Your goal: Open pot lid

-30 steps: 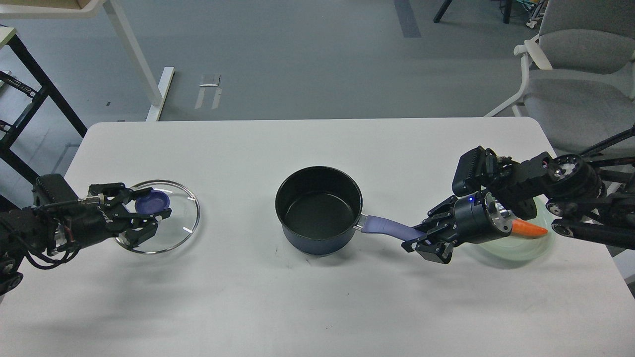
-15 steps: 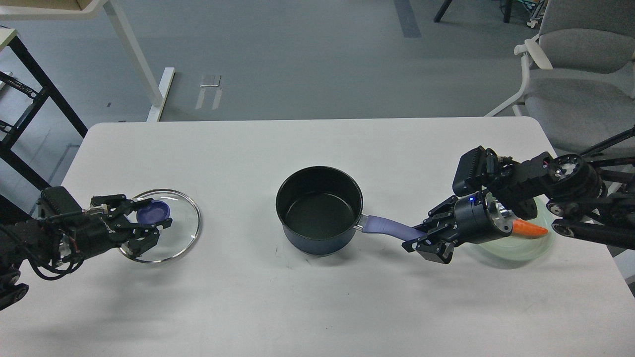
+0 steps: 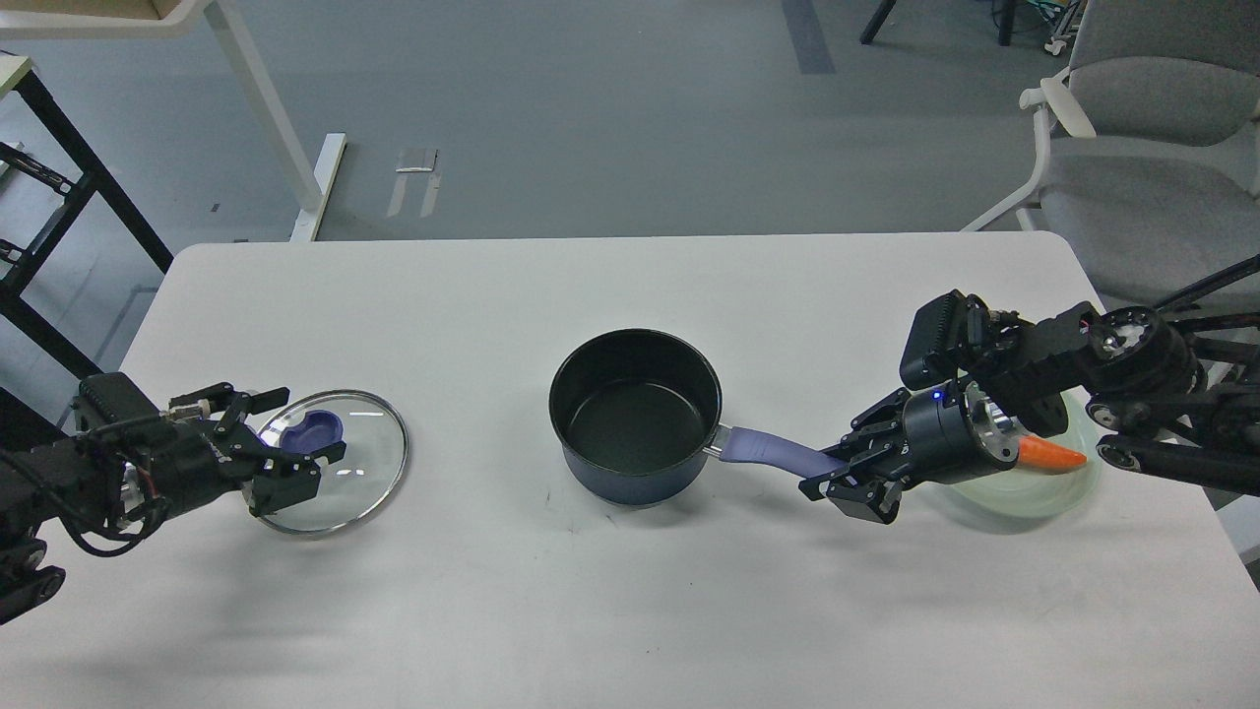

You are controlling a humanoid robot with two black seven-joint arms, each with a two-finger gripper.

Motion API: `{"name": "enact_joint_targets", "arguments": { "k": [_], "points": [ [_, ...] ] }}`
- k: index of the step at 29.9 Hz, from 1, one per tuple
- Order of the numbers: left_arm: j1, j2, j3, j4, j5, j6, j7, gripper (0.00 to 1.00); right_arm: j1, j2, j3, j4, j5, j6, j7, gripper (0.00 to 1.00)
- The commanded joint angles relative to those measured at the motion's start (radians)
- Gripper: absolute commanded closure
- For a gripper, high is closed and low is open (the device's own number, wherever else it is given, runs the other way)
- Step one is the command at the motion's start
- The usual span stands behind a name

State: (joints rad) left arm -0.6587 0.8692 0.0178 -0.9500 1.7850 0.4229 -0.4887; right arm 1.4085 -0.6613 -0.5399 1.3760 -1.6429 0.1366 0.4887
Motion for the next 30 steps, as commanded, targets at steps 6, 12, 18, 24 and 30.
{"name": "enact_joint_targets", "arguments": {
  "k": [6,12,18,24,30],
  "points": [
    [-0.117,0.142,-0.015,-0.214,-0.289,-0.185,0.000,0.01,0.001,-0.001,0.001,0.000,0.000,0.000,0.000,0.68],
    [-0.251,0.166,-0.075,-0.240,-0.891,-0.482,0.000,0.01,0.001,-0.001,0.001,0.002,0.000,0.000,0.000,0.65],
    [-0.254,0.154,-0.085,-0.224,-1.396,-0.582,0.000,0.01,0.001,-0.001,0.001,0.002,0.000,0.000,0.000,0.53],
    [-0.252,0.149,-0.087,-0.204,-1.584,-0.596,0.000,0.01,0.015,-0.004,0.000,0.006,0.046,0.001,0.000,0.14],
    [-0.252,0.123,-0.169,-0.202,-1.633,-0.625,0.000,0.01,0.098,-0.043,0.003,0.035,0.110,0.008,0.000,0.04]
  ]
}}
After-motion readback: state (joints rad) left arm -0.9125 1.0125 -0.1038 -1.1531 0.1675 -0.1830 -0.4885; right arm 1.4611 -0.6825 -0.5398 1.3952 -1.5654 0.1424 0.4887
